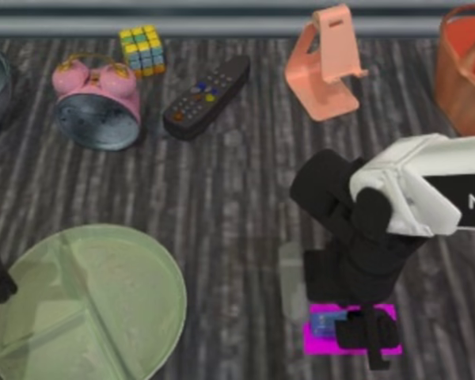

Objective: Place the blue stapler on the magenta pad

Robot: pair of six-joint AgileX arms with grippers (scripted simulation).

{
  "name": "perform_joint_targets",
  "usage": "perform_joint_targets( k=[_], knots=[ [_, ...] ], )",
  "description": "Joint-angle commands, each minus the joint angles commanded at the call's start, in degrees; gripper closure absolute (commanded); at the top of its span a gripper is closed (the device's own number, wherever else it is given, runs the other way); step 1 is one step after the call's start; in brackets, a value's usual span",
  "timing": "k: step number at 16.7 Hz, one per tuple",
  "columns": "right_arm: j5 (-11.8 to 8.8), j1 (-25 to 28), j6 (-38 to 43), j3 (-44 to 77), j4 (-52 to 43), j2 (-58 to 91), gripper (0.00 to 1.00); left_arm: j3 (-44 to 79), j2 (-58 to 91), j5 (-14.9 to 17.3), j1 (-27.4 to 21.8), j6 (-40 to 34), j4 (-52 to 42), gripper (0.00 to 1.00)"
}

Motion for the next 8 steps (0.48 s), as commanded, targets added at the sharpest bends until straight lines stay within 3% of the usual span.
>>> perform_joint_targets(
  k=[2,8],
  knots=[
    [0.0,0.0,0.0,0.0,0.0,0.0,0.02,0.0,0.0,0.0,0.0,0.0,0.0,0.0],
    [0.0,0.0,0.0,0.0,0.0,0.0,0.0,0.0,0.0,0.0,0.0,0.0,0.0,0.0]
  ],
)
